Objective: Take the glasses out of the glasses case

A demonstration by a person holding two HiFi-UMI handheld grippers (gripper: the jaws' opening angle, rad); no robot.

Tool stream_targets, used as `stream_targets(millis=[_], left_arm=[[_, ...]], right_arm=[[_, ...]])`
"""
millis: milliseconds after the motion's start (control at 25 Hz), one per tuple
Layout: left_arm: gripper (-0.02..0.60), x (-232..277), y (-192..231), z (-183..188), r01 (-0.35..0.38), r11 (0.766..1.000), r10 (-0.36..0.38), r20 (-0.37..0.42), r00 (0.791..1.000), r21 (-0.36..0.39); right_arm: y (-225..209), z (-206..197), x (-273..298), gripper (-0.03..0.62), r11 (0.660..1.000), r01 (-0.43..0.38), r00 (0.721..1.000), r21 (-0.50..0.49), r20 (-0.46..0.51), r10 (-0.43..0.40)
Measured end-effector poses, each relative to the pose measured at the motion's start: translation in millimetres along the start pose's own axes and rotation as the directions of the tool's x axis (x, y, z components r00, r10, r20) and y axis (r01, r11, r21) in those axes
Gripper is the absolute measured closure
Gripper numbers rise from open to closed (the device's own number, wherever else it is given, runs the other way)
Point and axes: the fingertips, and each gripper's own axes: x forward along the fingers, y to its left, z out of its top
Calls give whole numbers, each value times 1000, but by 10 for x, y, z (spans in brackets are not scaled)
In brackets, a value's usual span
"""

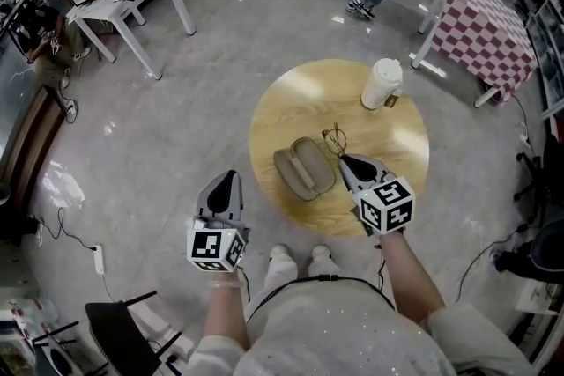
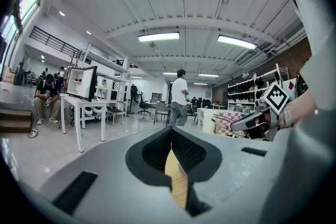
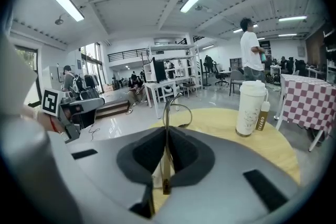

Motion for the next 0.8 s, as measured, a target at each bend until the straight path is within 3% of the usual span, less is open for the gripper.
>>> stream_targets(millis=[800], left_arm=[[577, 58, -17, 208, -2, 999, 1, 33, 999, 36]], right_arm=[[-192, 315, -217, 577, 999, 38, 987, 17, 156, -41]])
